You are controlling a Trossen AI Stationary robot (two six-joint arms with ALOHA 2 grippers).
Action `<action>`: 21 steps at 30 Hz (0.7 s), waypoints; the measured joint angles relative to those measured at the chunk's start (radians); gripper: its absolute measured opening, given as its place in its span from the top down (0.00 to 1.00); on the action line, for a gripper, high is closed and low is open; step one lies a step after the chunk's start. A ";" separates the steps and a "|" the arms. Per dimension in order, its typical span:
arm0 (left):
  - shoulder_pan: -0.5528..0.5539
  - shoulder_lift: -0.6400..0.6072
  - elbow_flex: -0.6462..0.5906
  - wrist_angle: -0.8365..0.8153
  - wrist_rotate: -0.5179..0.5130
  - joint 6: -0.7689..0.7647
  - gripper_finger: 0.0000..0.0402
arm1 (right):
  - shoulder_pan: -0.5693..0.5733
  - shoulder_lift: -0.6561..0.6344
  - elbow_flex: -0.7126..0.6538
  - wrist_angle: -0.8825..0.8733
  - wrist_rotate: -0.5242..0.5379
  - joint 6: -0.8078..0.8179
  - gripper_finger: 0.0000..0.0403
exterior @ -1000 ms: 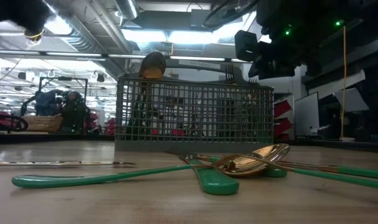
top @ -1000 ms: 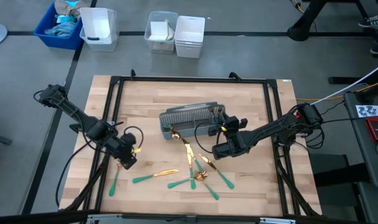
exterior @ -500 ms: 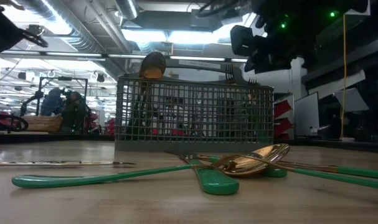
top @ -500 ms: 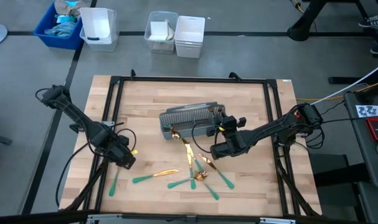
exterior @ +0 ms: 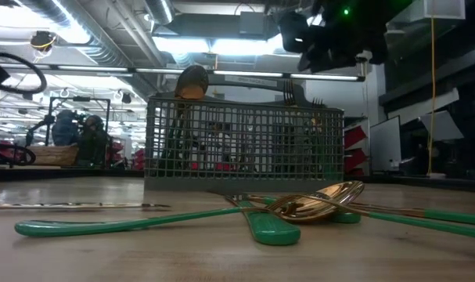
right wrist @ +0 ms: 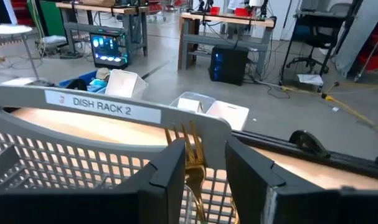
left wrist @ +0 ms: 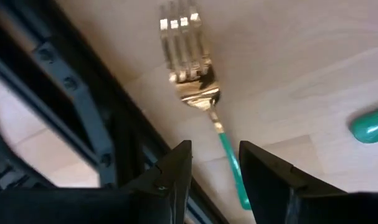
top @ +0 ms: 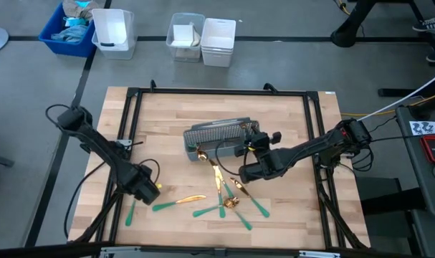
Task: Sort silverware
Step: Put the green fork in the gray silverware basket
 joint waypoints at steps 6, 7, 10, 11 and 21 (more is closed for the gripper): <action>-0.001 0.074 0.000 0.063 0.006 0.031 0.68 | 0.000 0.000 0.031 0.000 0.000 -0.078 0.71; -0.001 0.083 0.000 0.064 0.007 0.031 0.68 | 0.000 0.000 0.034 0.000 0.000 -0.089 0.71; -0.001 0.105 0.000 0.061 0.026 0.030 0.68 | 0.000 0.000 0.042 0.000 -0.003 -0.114 0.71; -0.002 0.111 0.000 0.061 0.031 0.028 0.68 | 0.000 0.000 0.043 0.000 -0.003 -0.122 0.71; -0.030 0.150 -0.001 0.069 0.030 -0.034 0.68 | 0.000 0.000 0.043 -0.006 -0.004 -0.127 0.71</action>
